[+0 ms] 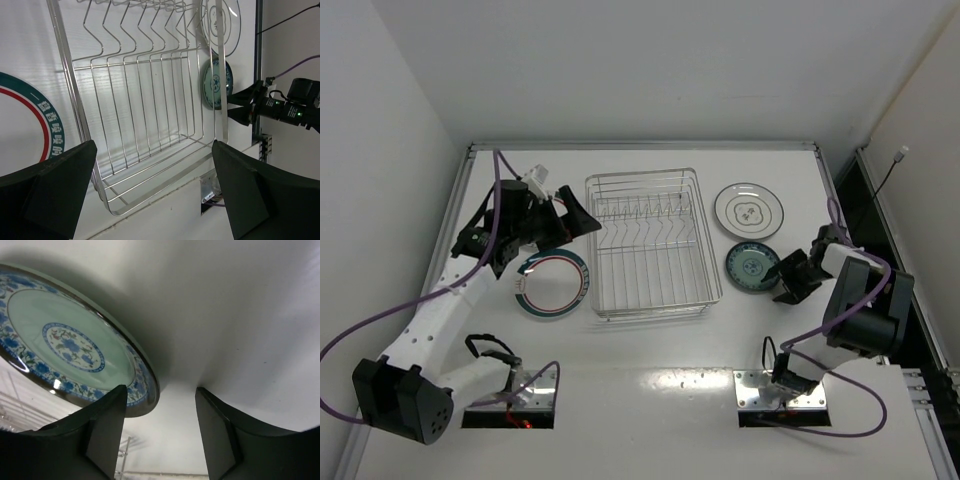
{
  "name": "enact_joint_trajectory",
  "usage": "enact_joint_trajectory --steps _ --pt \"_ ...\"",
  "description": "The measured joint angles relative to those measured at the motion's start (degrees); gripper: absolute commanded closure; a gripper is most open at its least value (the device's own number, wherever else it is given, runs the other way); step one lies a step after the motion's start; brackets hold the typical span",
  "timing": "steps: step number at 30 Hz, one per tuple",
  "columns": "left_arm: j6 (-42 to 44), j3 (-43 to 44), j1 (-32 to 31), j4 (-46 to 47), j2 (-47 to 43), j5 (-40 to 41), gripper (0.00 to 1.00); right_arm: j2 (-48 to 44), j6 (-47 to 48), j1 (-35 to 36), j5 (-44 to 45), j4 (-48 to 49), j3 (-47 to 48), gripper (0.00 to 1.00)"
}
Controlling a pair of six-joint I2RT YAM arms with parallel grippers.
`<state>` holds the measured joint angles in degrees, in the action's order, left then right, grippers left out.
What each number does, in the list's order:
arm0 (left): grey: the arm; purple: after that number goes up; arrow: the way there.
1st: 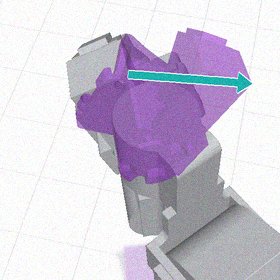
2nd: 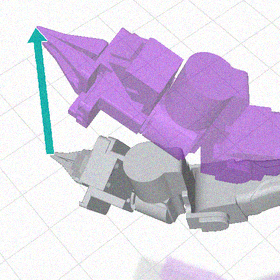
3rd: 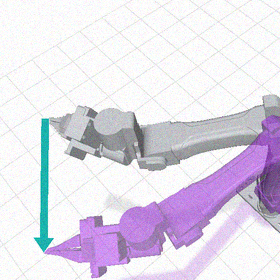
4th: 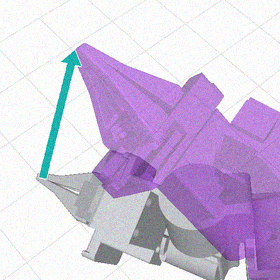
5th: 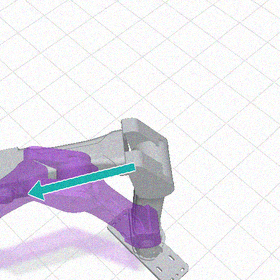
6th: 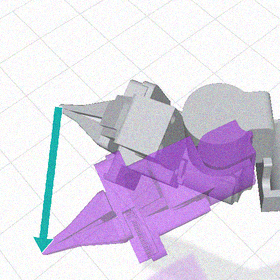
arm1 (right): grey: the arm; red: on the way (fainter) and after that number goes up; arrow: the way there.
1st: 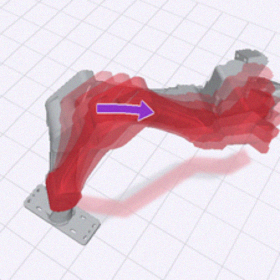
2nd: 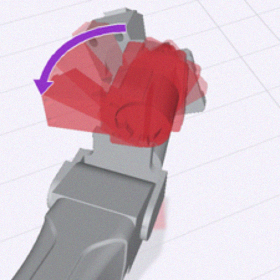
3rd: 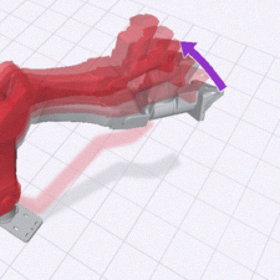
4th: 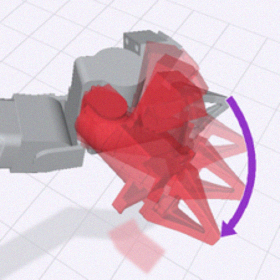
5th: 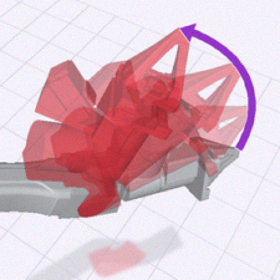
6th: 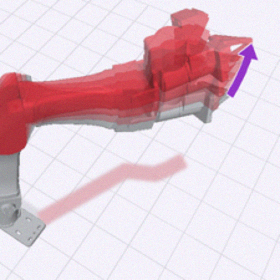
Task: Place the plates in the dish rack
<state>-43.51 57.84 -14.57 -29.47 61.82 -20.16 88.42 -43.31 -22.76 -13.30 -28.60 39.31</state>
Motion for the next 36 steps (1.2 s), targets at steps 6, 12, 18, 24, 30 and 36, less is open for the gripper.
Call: enact_joint_trajectory --steps 6,12,18,24,30,36 --pt "0.0 0.0 0.0 -0.1 1.2 0.0 0.00 2.2 -0.9 -0.1 -2.0 1.1 0.7 0.73" --pt "0.5 0.0 0.0 -0.3 1.7 0.0 0.00 3.5 -1.9 -0.2 -3.7 3.7 0.8 1.00" --pt "0.6 0.1 0.0 -0.9 1.7 -0.1 0.00 0.0 -1.7 0.6 -3.8 0.8 2.2 1.00" --pt "0.6 0.0 0.0 -1.5 1.7 -0.2 0.01 -10.9 -2.0 3.5 2.7 -9.7 5.1 1.00" --pt "0.3 0.0 -1.4 -1.8 1.7 0.3 0.01 -16.0 -2.1 7.1 8.7 -18.4 9.3 1.00" --pt "0.3 0.0 -1.7 -1.9 1.7 1.3 0.01 -15.7 -2.0 9.4 11.9 -22.9 19.6 1.00"
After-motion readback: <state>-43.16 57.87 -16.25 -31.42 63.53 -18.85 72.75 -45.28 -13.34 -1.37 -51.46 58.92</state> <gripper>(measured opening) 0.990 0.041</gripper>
